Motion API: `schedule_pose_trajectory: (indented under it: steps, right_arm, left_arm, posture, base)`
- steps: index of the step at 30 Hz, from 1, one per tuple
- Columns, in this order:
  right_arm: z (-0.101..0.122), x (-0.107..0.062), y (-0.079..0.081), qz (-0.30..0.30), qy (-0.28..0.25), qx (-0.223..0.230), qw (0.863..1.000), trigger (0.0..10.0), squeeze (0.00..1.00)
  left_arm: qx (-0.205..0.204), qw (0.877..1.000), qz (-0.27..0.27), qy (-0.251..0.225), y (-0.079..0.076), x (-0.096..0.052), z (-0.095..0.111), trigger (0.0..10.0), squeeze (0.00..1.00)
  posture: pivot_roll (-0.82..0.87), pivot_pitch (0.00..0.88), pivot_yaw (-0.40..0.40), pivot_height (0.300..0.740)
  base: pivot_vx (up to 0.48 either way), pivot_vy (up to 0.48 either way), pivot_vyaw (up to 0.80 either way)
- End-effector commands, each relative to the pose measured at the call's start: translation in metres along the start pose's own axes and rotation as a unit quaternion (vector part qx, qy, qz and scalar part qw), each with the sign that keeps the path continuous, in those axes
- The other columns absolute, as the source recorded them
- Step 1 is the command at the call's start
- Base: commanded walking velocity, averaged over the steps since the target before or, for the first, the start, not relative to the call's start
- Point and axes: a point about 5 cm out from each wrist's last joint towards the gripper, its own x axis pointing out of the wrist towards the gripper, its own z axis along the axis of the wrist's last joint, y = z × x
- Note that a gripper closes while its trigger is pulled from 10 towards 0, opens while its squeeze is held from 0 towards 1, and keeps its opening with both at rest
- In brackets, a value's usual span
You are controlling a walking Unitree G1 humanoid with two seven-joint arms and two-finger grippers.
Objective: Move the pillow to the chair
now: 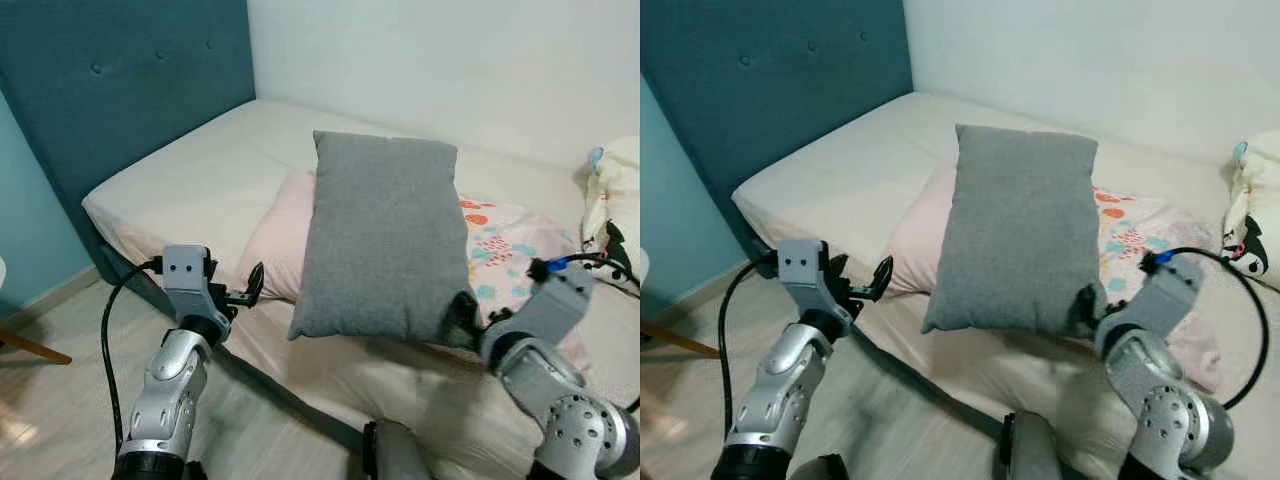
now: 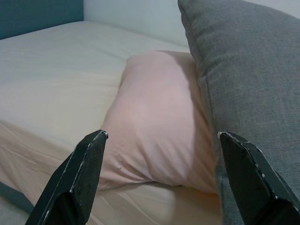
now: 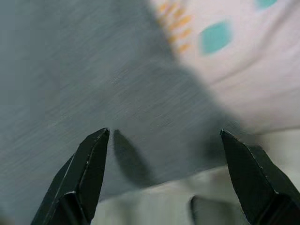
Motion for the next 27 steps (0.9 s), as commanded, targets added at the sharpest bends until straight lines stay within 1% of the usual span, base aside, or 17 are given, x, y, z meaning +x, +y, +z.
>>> schedule_pose_trajectory:
  steps: [1,3,6,11,13,15,16,17,18,21,23,27]
  right_arm:
    - [0.0,-0.003,0.001,0.007,0.005,0.004,1.0,10.0,0.0]
    - [-0.008,-0.005,0.01,0.029,0.026,0.034,0.999,10.0,0.0]
    - [-0.013,-0.005,0.015,0.032,0.045,0.053,0.997,10.0,0.0]
    - [-0.016,-0.004,0.015,0.028,0.064,0.062,0.996,10.0,0.0]
    - [-0.023,0.0,0.01,0.02,0.075,0.081,0.994,10.0,0.0]
    - [-0.029,0.004,0.009,0.032,0.082,0.092,0.992,10.0,0.0]
    - [-0.029,0.004,0.009,0.032,0.082,0.092,0.992,10.0,0.0]
    - [-0.038,0.008,0.01,0.044,0.099,0.094,0.99,10.0,0.0]
    - [-0.041,0.01,0.01,0.046,0.106,0.093,0.989,10.0,0.0]
    - [-0.045,0.012,0.011,0.049,0.112,0.089,0.989,10.0,0.0]
    - [-0.052,0.016,0.011,0.052,0.117,0.082,0.988,10.0,0.0]
    - [-0.056,0.019,0.011,0.056,0.122,0.09,0.987,10.0,0.0]
  left_arm:
    - [-0.007,1.0,0.001,0.003,0.0,-0.002,-0.003,10.0,0.0]
    - [-0.008,1.0,0.001,0.003,-0.001,-0.002,-0.004,10.0,0.0]
    - [-0.009,1.0,-0.001,0.004,-0.001,-0.002,-0.004,10.0,0.0]
    - [-0.01,1.0,-0.001,0.004,-0.001,-0.001,-0.004,10.0,0.0]
    - [-0.01,1.0,-0.001,0.004,-0.001,-0.001,-0.004,10.0,0.0]
    - [-0.011,1.0,-0.002,0.004,-0.001,-0.001,-0.004,10.0,0.0]
    - [-0.011,1.0,-0.002,0.004,-0.001,-0.001,-0.004,10.0,0.0]
    - [-0.011,1.0,-0.003,0.004,-0.002,-0.002,-0.005,10.0,0.0]
    - [-0.011,1.0,-0.003,0.004,-0.002,-0.002,-0.005,10.0,0.0]
    - [-0.011,1.0,-0.004,0.003,-0.002,-0.002,-0.004,10.0,0.0]
    - [-0.012,1.0,-0.005,0.003,-0.003,-0.002,-0.004,10.0,0.0]
    - [-0.012,1.0,-0.006,0.002,-0.004,-0.001,-0.004,10.0,0.0]
  posture:
    - [-0.12,0.0,-0.031,0.335]
    - [-0.12,0.0,-0.034,0.325]
    - [-0.12,0.0,-0.036,0.31]
    - [-0.12,0.0,-0.036,0.3]
    - [-0.12,0.0,-0.036,0.3]
    - [-0.12,0.0,-0.035,0.3]
    - [-0.12,0.0,-0.035,0.3]
    - [-0.11,0.0,-0.034,0.3]
    - [-0.11,0.0,-0.034,0.3]
    - [-0.11,0.0,-0.036,0.3]
    - [-0.11,0.0,-0.036,0.3]
    - [-0.11,0.0,-0.035,0.3]
  base:
    - [0.0,0.0,0.0]
    - [0.0,0.0,0.0]
    - [0.0,0.0,0.0]
    - [0.0,0.0,0.0]
    - [0.0,0.0,0.0]
    - [0.0,0.0,0.0]
    - [0.0,0.0,0.0]
    - [0.0,0.0,0.0]
    - [0.0,0.0,0.0]
    - [0.0,0.0,0.0]
    - [0.0,0.0,0.0]
    - [0.0,0.0,0.0]
